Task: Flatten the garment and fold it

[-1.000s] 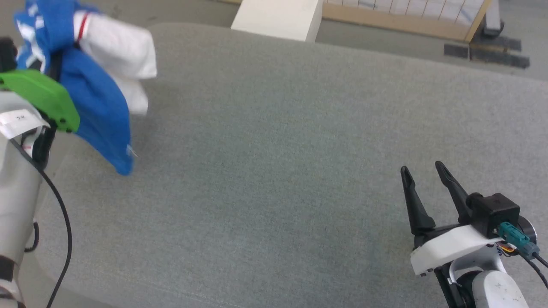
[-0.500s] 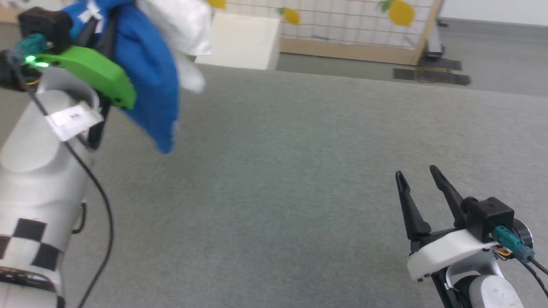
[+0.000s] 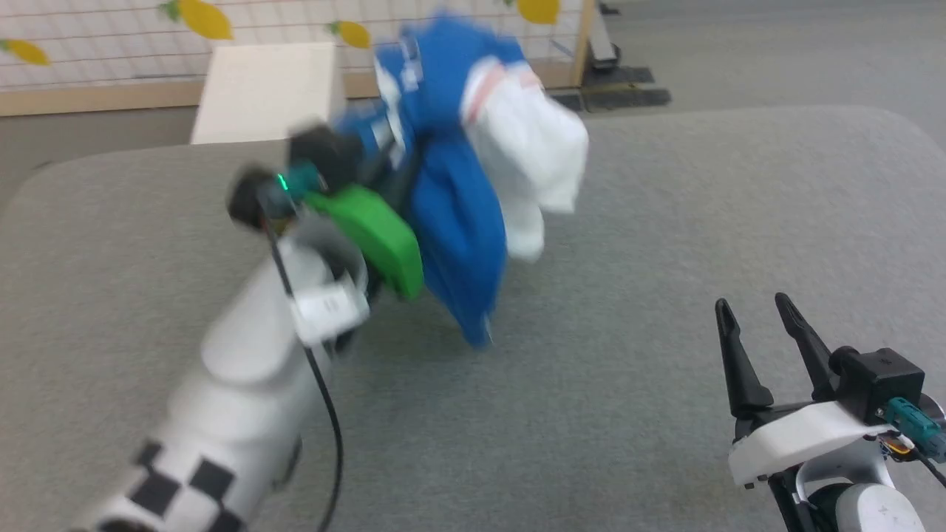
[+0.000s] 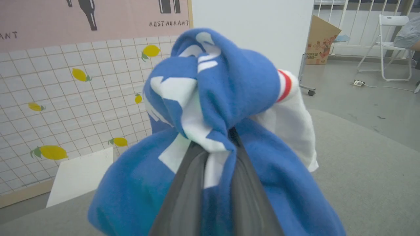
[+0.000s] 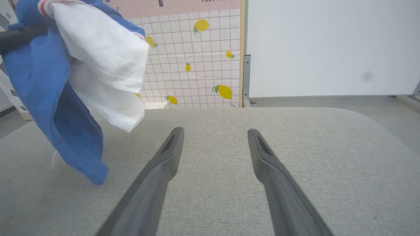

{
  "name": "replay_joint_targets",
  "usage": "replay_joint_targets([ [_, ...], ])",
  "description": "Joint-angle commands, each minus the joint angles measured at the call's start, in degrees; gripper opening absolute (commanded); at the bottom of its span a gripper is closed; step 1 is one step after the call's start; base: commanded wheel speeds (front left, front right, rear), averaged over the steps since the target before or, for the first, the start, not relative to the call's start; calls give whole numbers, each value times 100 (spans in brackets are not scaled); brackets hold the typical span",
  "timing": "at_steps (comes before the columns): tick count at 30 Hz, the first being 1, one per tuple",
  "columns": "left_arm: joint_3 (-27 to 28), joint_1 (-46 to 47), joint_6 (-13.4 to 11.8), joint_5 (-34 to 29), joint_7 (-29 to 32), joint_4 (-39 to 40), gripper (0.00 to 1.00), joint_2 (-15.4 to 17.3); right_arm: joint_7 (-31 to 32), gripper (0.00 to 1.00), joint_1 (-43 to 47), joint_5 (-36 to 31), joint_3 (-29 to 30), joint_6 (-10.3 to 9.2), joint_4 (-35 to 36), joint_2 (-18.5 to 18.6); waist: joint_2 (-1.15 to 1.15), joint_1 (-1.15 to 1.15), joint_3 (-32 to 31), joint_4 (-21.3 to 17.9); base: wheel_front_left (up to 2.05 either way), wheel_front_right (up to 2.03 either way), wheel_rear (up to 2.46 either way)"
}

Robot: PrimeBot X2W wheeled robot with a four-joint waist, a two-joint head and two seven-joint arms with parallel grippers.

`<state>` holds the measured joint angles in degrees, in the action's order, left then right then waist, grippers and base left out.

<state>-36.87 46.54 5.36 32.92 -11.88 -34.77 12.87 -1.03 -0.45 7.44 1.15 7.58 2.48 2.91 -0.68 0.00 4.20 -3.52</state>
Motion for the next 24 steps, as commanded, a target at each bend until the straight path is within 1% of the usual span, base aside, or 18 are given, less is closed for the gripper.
replay_joint_targets([
  [1, -71, -341, -61, -28, 33, -17, 0, -15, -34, 100, 29, 59, 4, -9, 14, -3, 68, 0, 270, -338, 0, 0, 0],
  [4, -219, -1014, -176, 52, 56, -97, 0, -116, -80, 100, 13, 121, 6, -9, -32, -3, 68, 0, 400, -433, 0, 0, 0],
  [6, -212, -1437, -257, 174, 20, -193, 0, -159, -122, 100, -14, 141, -28, -9, -72, -3, 68, 0, 456, -480, 0, 0, 0],
  [9, -211, -1840, -347, 265, -59, -263, 0, -226, -167, 100, -37, 163, -18, -9, -123, -3, 68, 0, 505, -459, 0, 0, 0],
  [10, -208, -1946, -396, 274, -95, -258, 34, -253, -178, 100, -42, 161, 0, -9, -143, -3, 68, 0, 505, -432, 0, 0, 0],
  [11, -205, -1994, -438, 253, -130, -233, 100, -259, -181, 100, -52, 154, 21, -9, -154, -3, 68, 0, 516, -403, 0, 0, 0],
  [13, -160, -2063, -504, 202, -216, -124, 100, -265, -184, 100, -74, 135, 50, -9, -189, -3, 68, 0, 470, -326, 0, 0, 0],
  [15, 36, -2072, -662, 141, -283, 134, 100, -252, -184, 100, -86, 124, 66, -9, -216, -3, 68, 0, 426, -236, 0, 0, 0],
  [18, 392, -2067, -821, -124, -307, 824, 100, -184, -169, 100, -68, 98, 94, -9, -230, -3, 68, 0, 297, -90, 0, 0, 0],
  [20, 607, -2129, -856, -331, -308, 1285, 100, -129, -153, 100, -62, 79, 99, -9, -235, -3, 68, 0, 207, -20, 0, 0, 0],
  [24, 860, -2278, -857, -653, -310, 1907, 100, -35, -115, 100, -10, 55, 153, -9, -239, -3, 68, 0, 39, 101, 0, 0, 0],
])
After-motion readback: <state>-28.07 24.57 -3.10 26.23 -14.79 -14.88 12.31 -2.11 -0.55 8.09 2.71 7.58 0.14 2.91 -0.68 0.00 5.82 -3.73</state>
